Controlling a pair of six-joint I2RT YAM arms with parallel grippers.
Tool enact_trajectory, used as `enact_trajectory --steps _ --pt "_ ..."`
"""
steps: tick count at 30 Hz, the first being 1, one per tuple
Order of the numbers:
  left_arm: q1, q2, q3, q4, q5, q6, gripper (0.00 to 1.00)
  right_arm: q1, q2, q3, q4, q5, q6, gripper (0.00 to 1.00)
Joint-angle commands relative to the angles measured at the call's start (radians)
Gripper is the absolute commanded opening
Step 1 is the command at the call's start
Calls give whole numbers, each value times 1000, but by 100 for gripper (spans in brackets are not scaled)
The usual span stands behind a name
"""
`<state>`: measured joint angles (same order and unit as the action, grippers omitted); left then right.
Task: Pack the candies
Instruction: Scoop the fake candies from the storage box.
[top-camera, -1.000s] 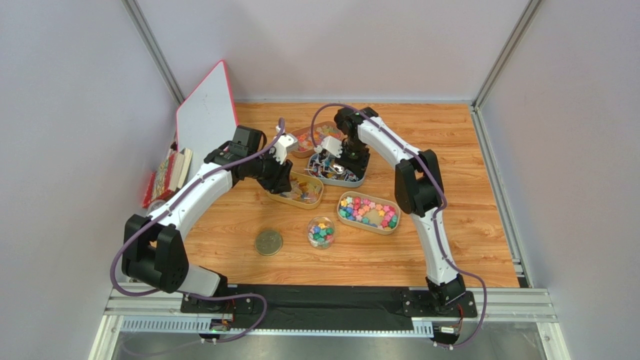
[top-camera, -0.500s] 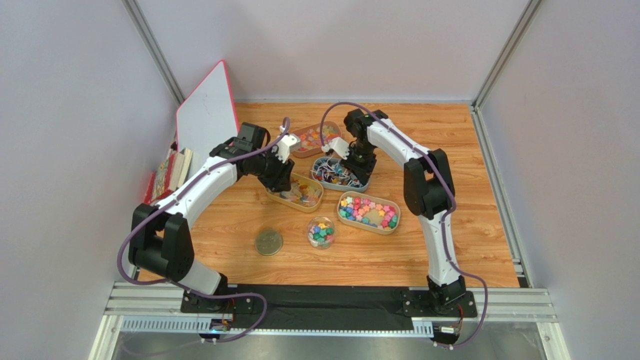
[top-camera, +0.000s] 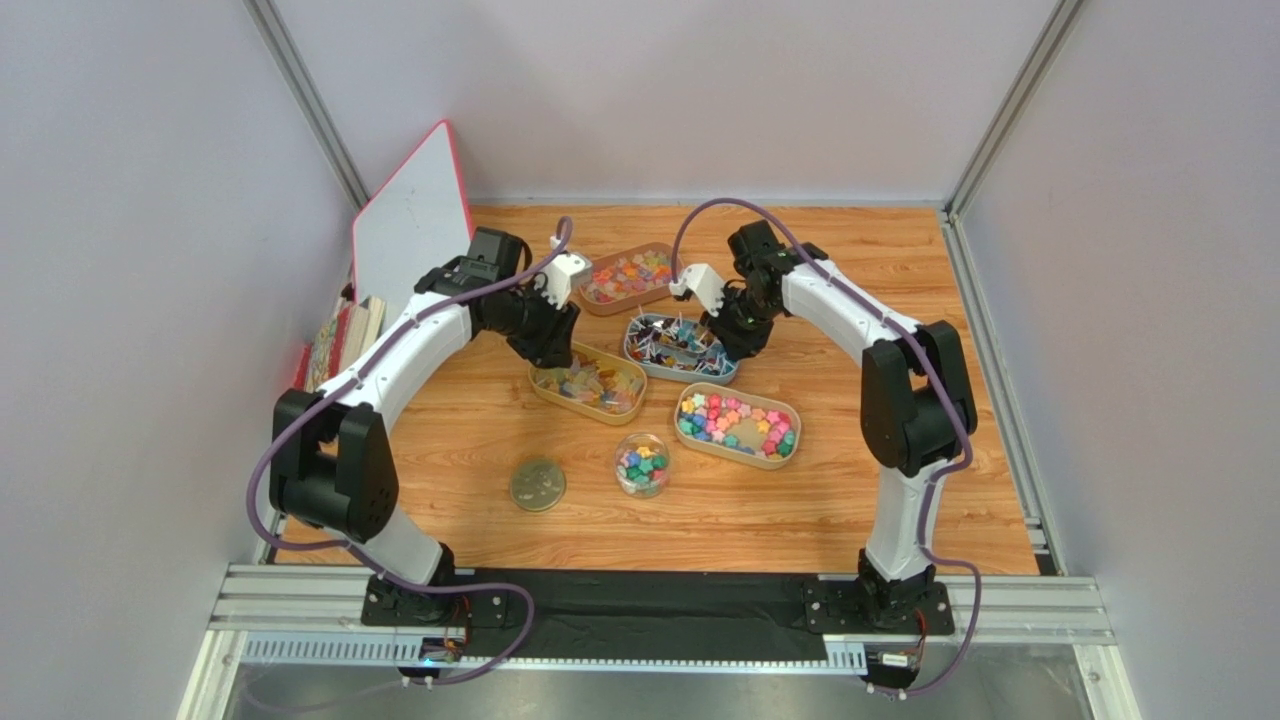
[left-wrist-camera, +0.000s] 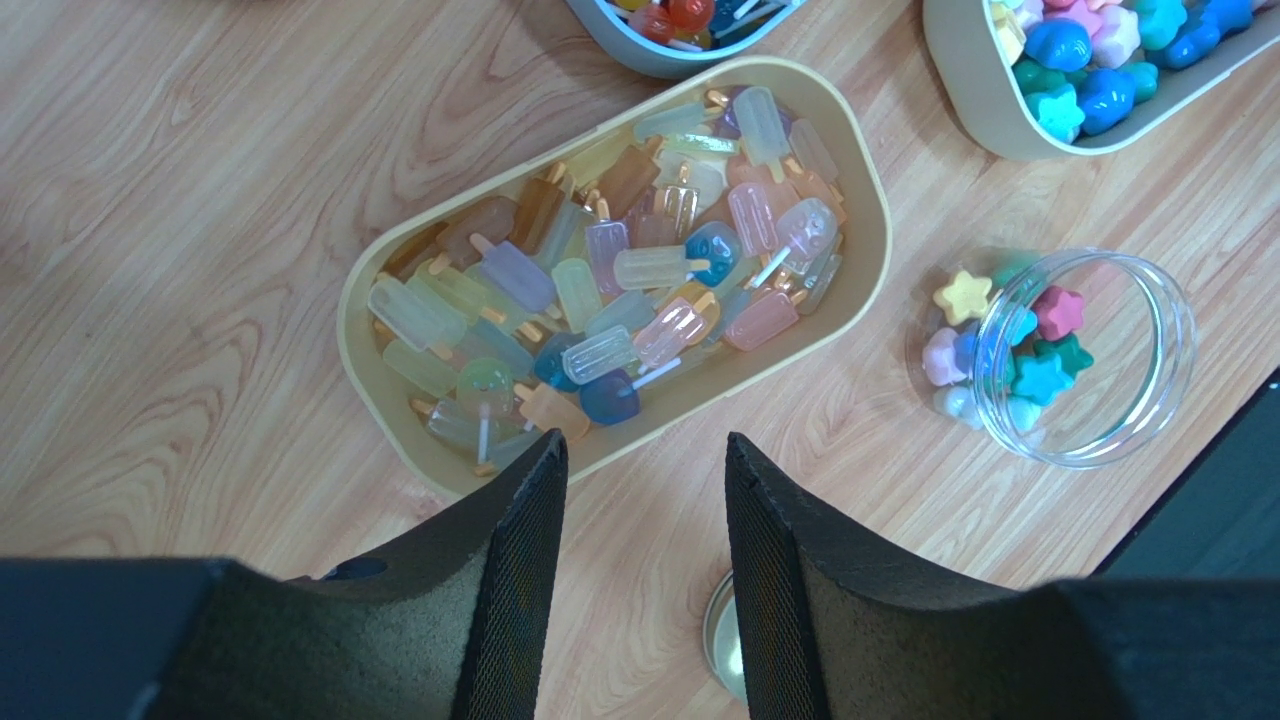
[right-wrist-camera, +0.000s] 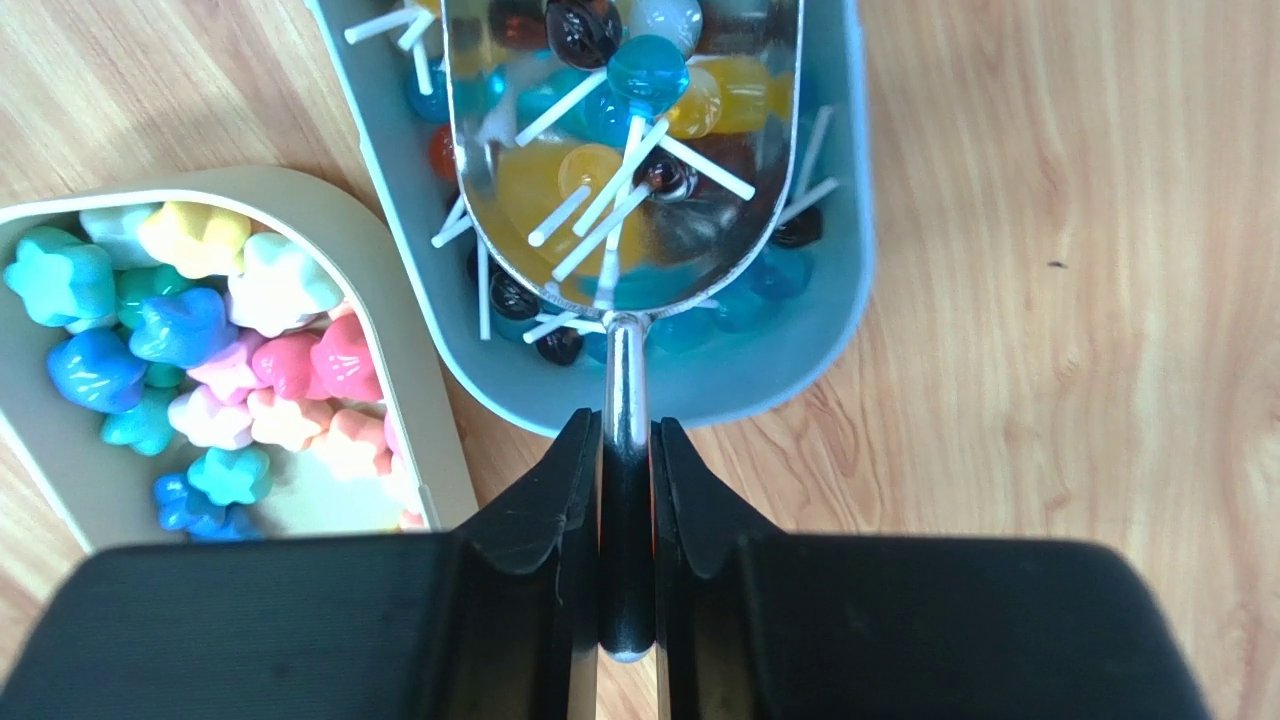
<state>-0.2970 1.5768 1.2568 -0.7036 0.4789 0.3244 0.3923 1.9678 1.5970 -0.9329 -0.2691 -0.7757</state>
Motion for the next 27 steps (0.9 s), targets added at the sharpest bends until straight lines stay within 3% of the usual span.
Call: enact_trajectory --steps 1,19,27 --pt "29 22 65 -46 27 31 50 -6 -69 -106 216 -93 -40 0" --pt "29 83 115 -97 0 94 50 -102 -322 -420 581 -251 30 0" --pt "29 84 148 -96 -3 94 50 -119 -513 -517 576 -317 98 0"
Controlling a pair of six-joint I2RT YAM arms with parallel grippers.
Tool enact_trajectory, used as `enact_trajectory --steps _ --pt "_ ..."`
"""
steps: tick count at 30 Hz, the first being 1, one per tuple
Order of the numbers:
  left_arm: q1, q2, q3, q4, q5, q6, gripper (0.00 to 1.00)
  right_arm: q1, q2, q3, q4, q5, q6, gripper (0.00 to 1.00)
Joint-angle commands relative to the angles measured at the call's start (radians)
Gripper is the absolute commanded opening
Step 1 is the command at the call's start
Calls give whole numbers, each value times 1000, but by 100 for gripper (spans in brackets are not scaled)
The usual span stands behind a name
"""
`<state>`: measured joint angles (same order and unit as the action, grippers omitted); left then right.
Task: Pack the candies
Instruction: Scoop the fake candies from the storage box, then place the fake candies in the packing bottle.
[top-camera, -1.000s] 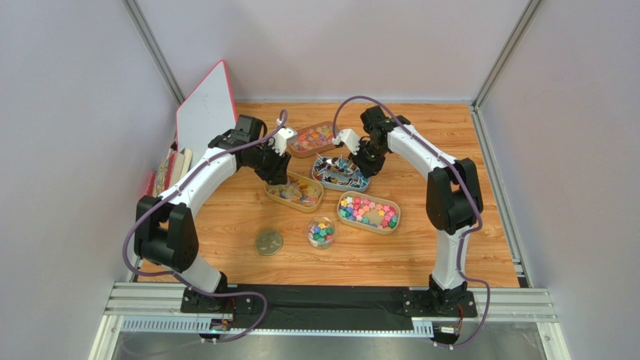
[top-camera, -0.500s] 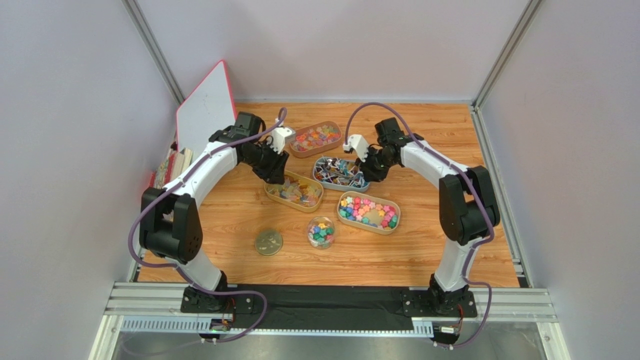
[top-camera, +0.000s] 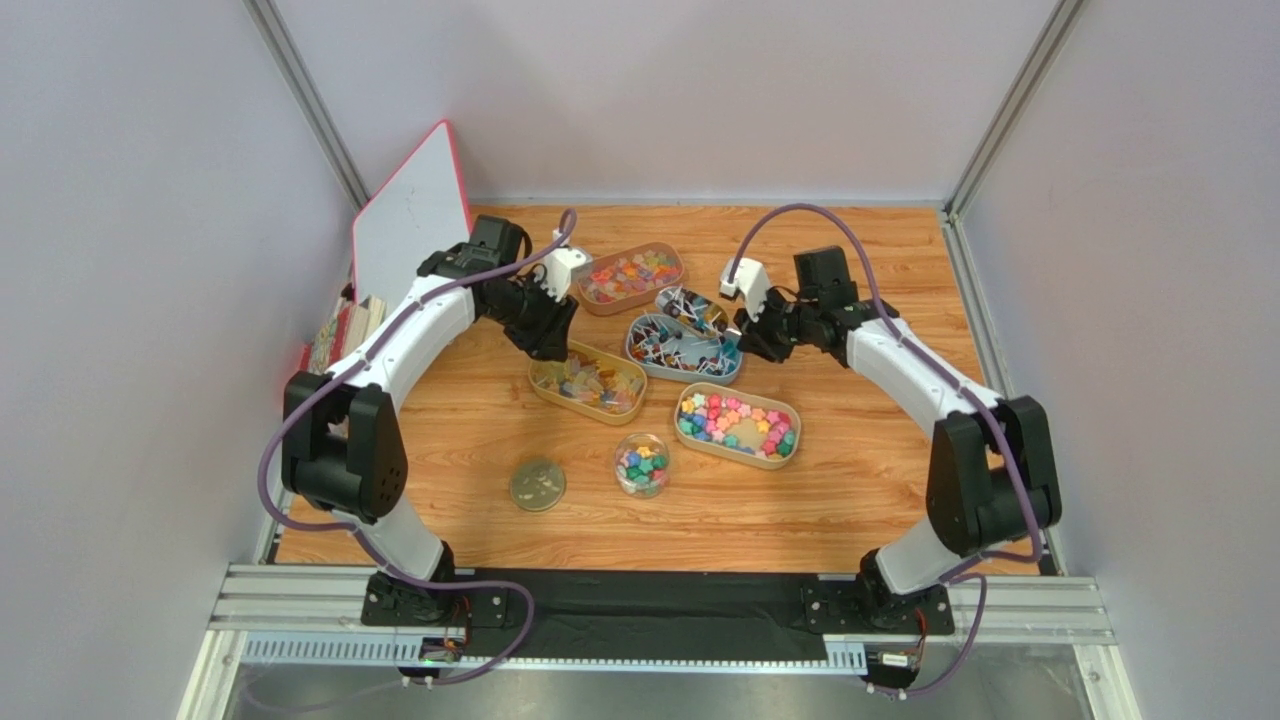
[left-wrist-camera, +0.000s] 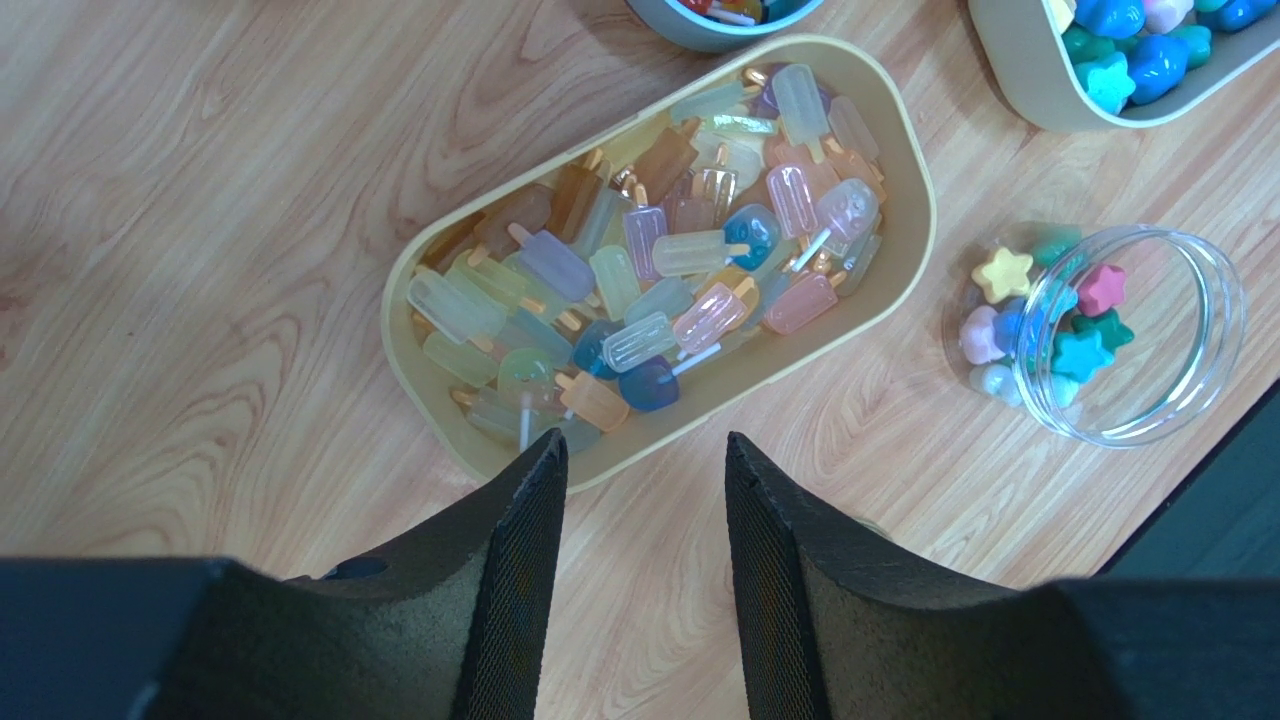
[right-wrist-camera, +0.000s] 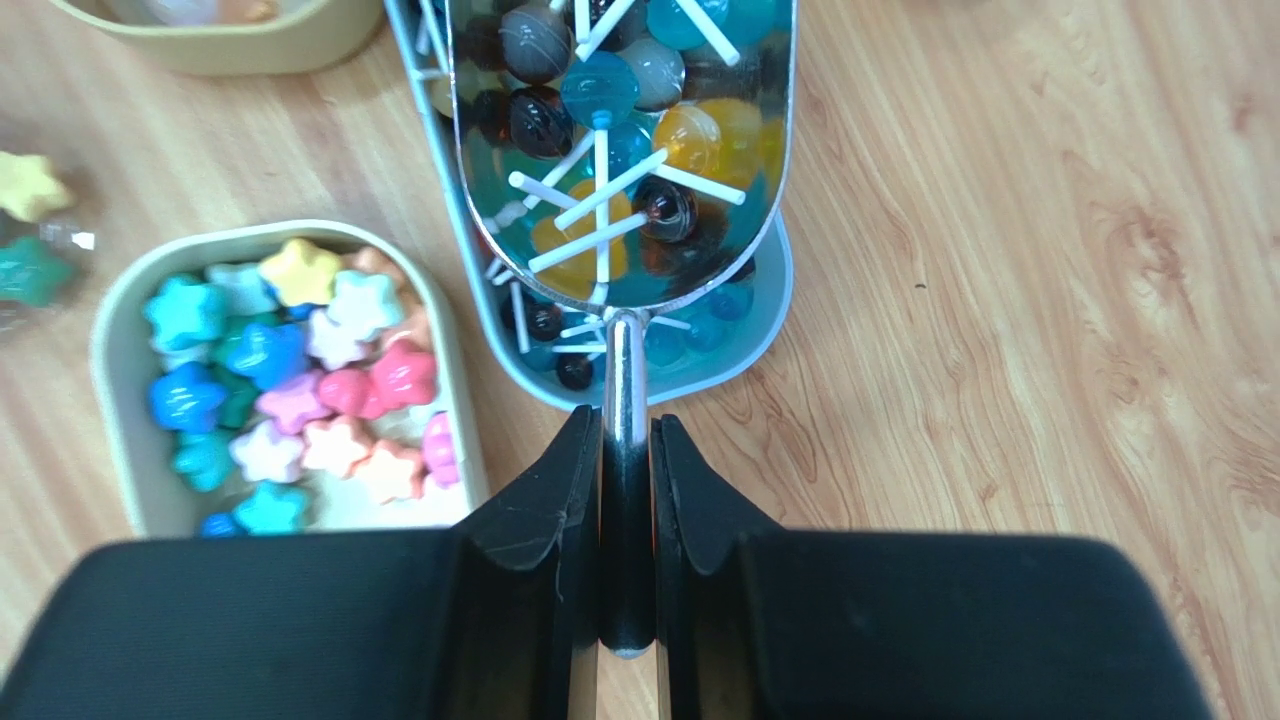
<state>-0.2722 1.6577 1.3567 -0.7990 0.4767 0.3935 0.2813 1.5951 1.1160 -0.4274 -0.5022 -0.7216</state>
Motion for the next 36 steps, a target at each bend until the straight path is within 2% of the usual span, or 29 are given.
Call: enact_trajectory --steps 1,3,4,7,8,9,14,19,24,30,36 --pt "4 1 50 6 -1 22 50 -8 -186 -42 44 -93 4 0" --pt "4 -7 58 21 -12 15 50 -2 -231 -53 -67 -105 -48 0" --pt "4 -13 61 30 -18 8 50 4 -250 -44 -135 -110 -152 0" --pt "4 -36 59 44 -65 -13 54 19 -329 -36 -365 -95 -284 0" --pt "1 -42 55 52 -82 -18 63 25 -365 -36 -404 -82 -338 0" --pt "-4 -53 32 64 -157 -31 98 33 -380 -33 -478 -70 -366 0" --pt "-62 -139 -39 113 -289 -18 100 79 -437 -13 -634 -50 -397 0" --pt "-122 -242 -145 132 -386 -12 100 209 -469 -28 -683 48 -383 0" --pt "-134 -314 -253 139 -401 -25 100 334 -423 2 -701 146 -335 0" --pt "-134 -391 -344 147 -388 -30 100 389 -336 64 -741 230 -320 0" --pt "-134 -455 -361 127 -366 -22 100 421 -241 103 -760 315 -297 0"
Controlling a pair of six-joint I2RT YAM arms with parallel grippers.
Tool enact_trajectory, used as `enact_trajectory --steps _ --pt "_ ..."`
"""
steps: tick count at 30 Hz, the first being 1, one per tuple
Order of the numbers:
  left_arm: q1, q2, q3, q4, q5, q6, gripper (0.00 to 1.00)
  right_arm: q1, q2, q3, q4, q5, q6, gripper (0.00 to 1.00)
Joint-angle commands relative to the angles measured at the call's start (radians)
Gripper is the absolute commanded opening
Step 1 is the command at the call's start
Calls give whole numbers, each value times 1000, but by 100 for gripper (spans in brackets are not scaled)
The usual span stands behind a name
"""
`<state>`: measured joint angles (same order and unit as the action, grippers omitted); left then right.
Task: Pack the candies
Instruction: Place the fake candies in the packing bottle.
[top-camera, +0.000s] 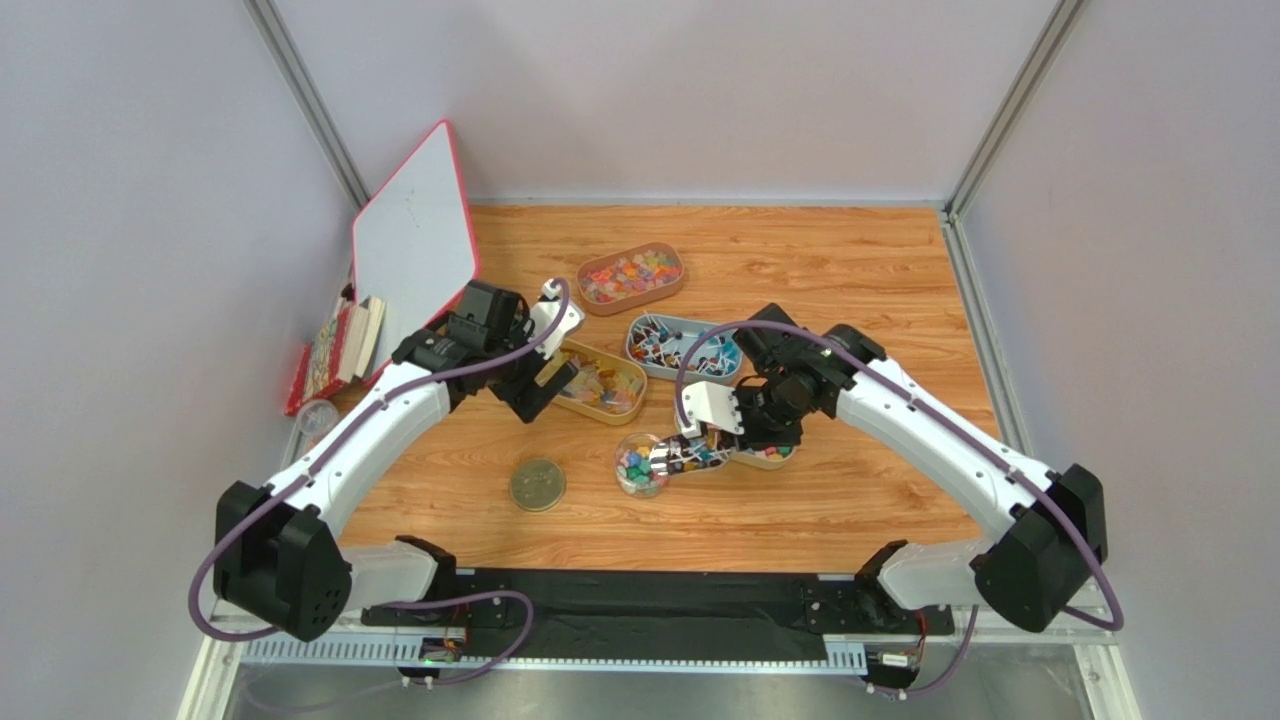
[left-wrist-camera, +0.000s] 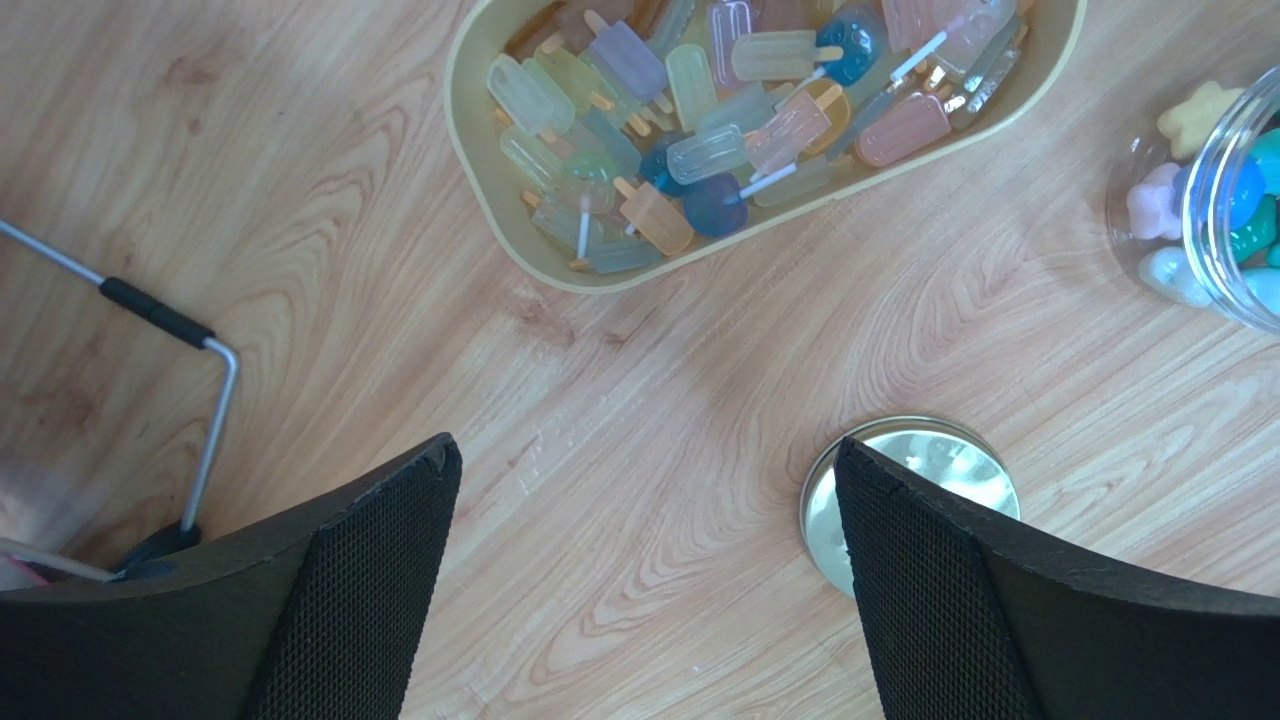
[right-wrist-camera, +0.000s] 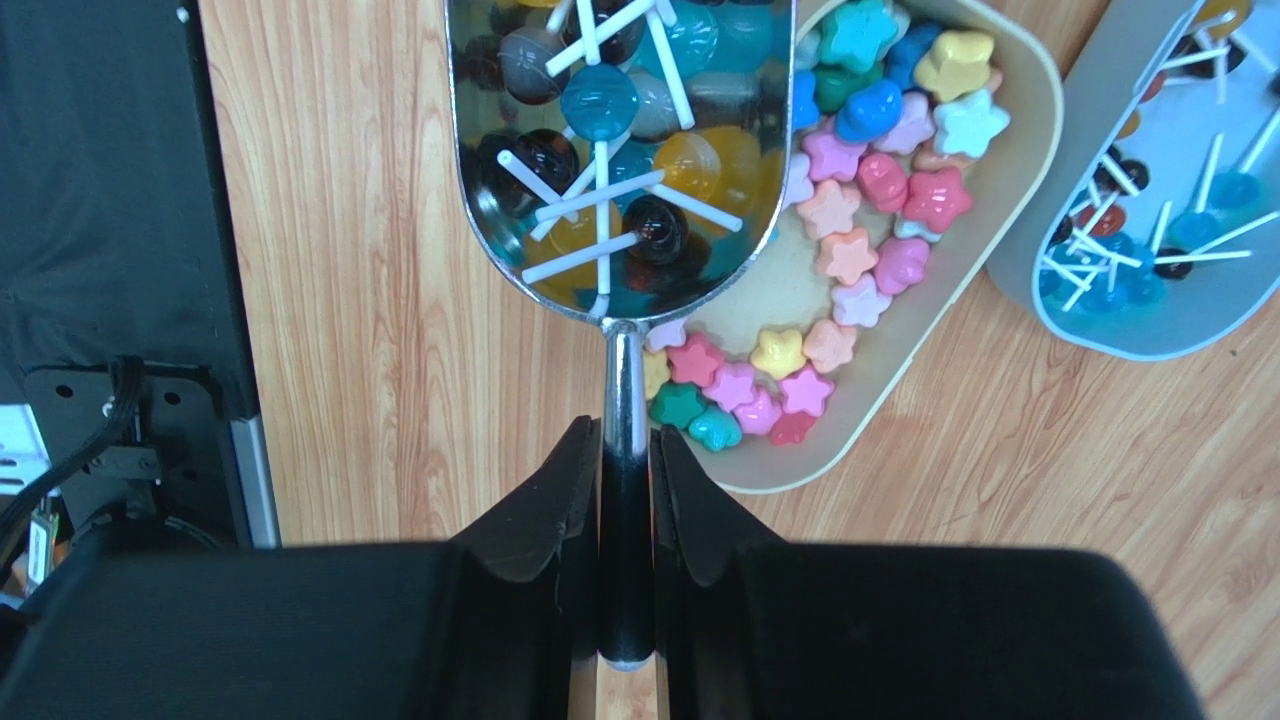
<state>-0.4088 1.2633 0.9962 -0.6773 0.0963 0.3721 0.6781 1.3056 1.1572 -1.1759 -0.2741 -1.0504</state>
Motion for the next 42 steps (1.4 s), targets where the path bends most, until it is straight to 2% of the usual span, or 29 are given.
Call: enact_trajectory --steps 1,7,13,20,27,32,42 --pt "2 -70 -4 7 16 1 100 31 64 67 -13 104 36 0" --pt "2 -77 -19 7 8 -1 100 67 153 153 -77 199 41 0" --pt "2 -84 -47 18 63 -27 100 123 218 248 -166 274 44 0" --pt "1 -71 -106 113 78 39 99 167 277 325 -257 378 44 0" --pt "2 37 -93 139 197 203 78 182 311 387 -281 432 56 0" --pt "1 105 -93 171 314 343 76 182 278 371 -274 446 56 0" --pt "1 254 -5 219 352 390 77 173 172 269 -235 466 125 0"
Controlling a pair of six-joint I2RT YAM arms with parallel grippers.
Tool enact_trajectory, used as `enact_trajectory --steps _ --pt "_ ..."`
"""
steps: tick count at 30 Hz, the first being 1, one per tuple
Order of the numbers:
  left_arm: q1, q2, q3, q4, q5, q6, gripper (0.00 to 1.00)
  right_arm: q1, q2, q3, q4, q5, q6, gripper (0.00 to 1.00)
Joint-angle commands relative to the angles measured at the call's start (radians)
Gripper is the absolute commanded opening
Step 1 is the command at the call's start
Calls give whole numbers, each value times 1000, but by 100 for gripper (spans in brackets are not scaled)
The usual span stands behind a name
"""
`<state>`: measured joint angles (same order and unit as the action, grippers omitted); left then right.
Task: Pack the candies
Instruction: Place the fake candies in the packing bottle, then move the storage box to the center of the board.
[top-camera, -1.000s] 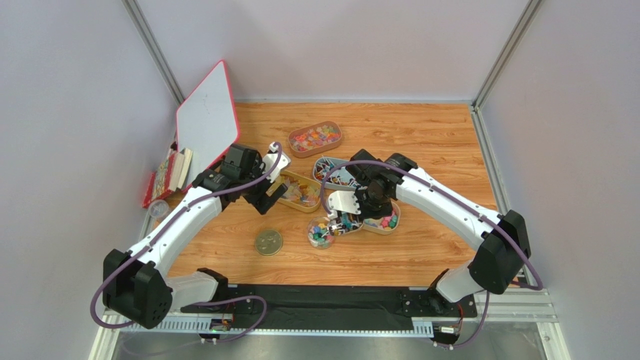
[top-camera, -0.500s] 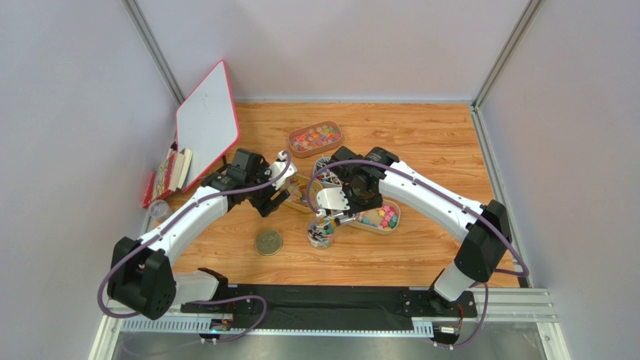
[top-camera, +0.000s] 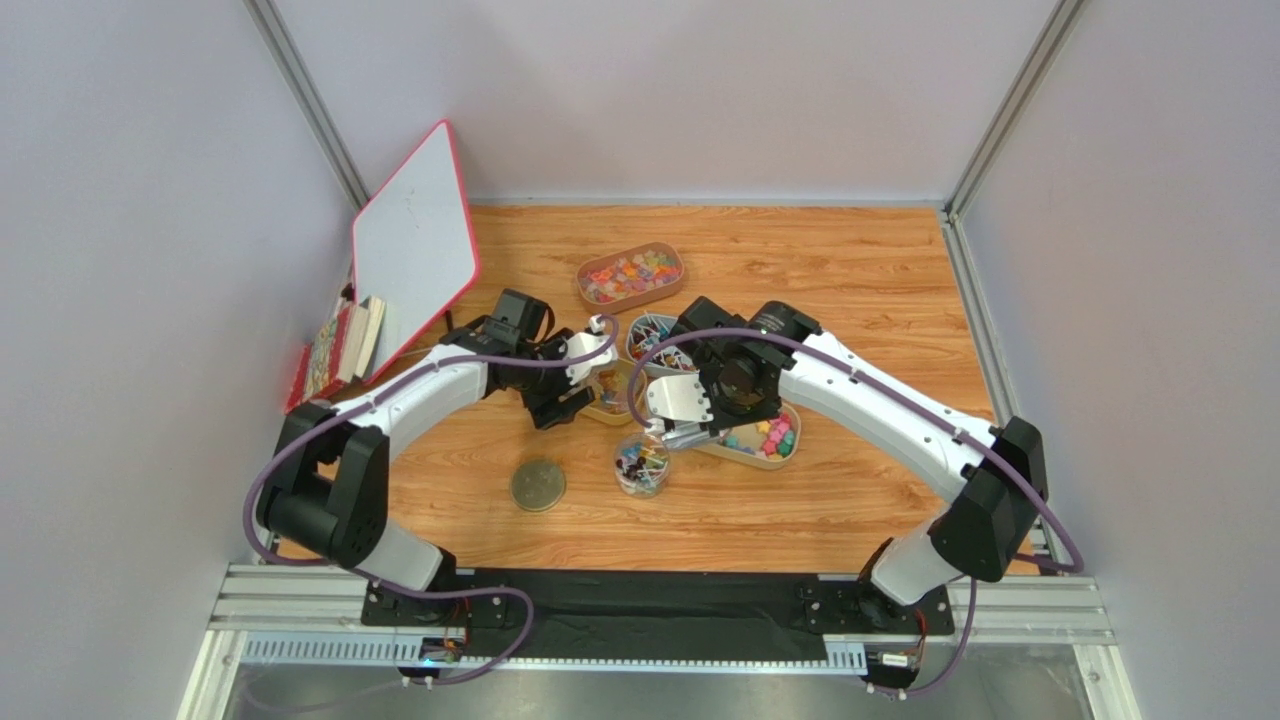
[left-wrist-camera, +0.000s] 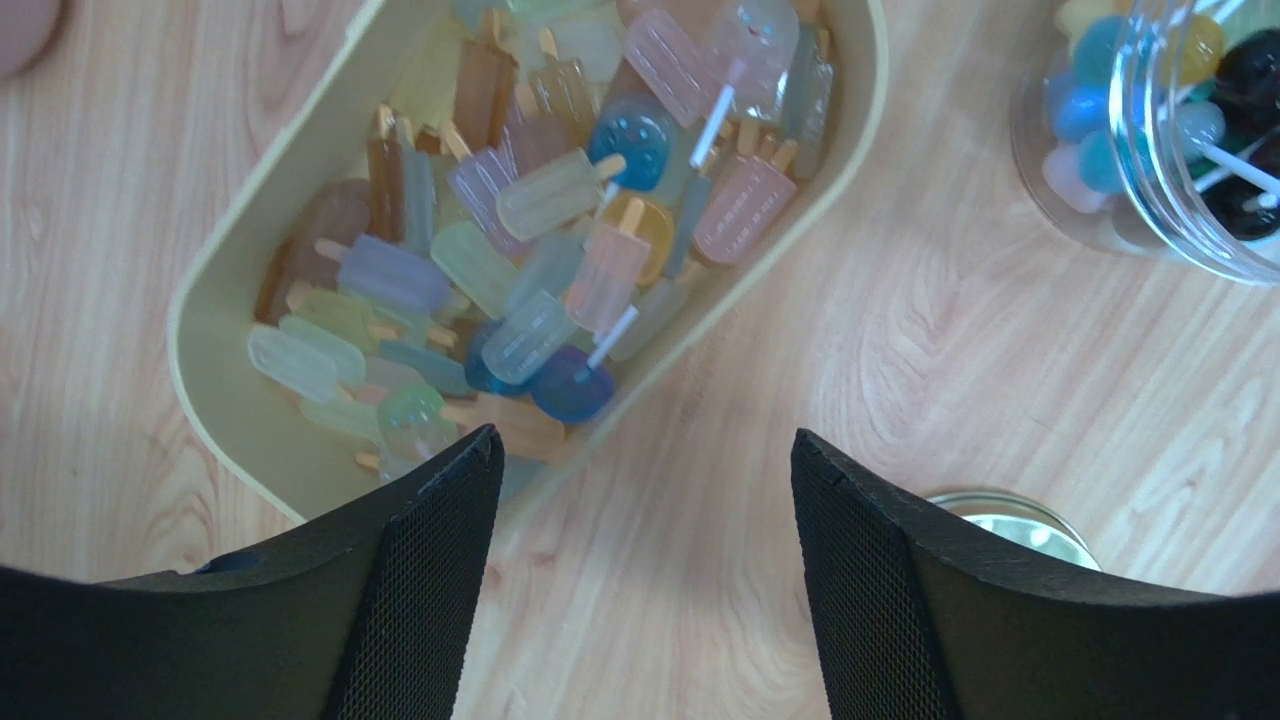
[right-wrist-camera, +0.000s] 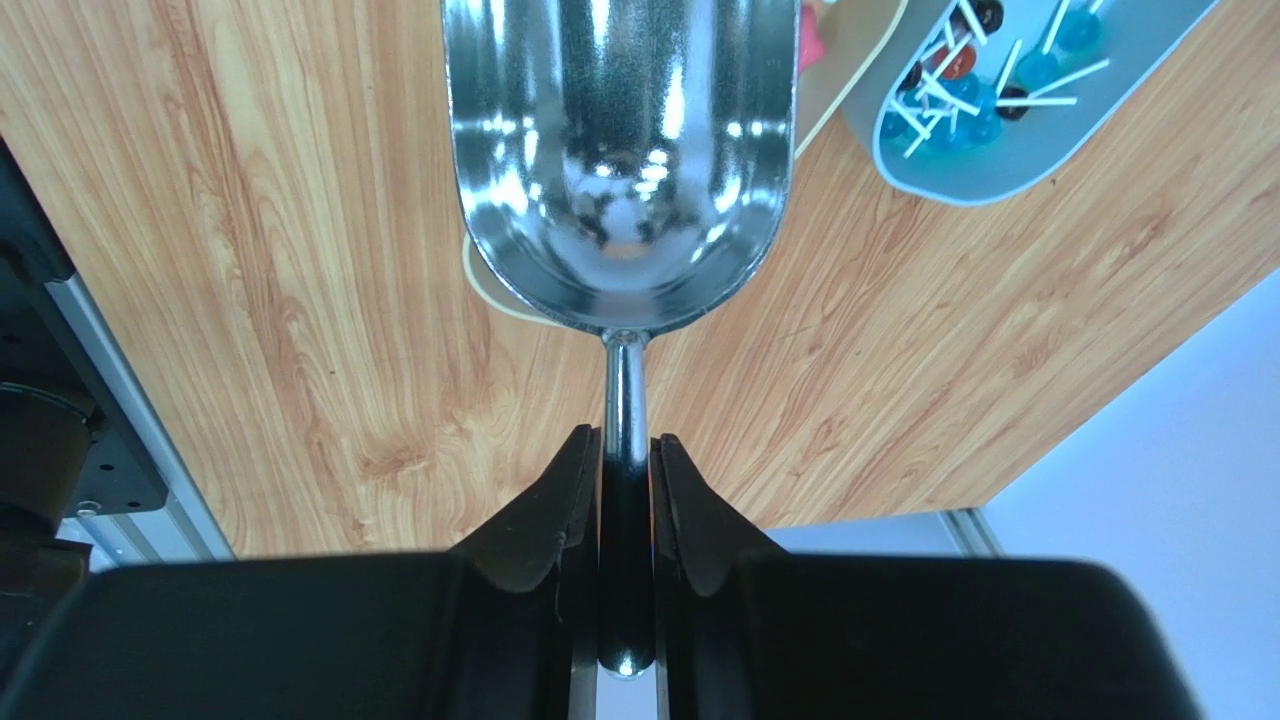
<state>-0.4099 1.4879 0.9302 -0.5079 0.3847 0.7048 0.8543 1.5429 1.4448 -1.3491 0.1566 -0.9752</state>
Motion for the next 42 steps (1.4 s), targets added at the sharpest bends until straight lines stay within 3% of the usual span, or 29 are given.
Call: enact_trajectory --steps 1,13,18,19,20,23,42 --pt "2 41 71 51 68 61 77 -8 -75 -35 -61 34 65 0" --pt "-39 158 136 -1 117 101 73 -86 -185 -144 7 44 116 0" --pt "-110 256 208 -56 160 111 48 -149 -205 -176 36 27 125 0" --pt "-133 280 261 -111 117 122 43 -170 -213 -184 42 24 125 0" --pt "-162 329 289 -135 117 136 32 -179 -219 -188 45 23 125 0" --pt "-187 380 375 -184 158 133 17 -227 -234 -208 48 24 118 0" --pt "-380 600 717 -245 241 124 3 -587 -340 -288 74 -26 -6 0"
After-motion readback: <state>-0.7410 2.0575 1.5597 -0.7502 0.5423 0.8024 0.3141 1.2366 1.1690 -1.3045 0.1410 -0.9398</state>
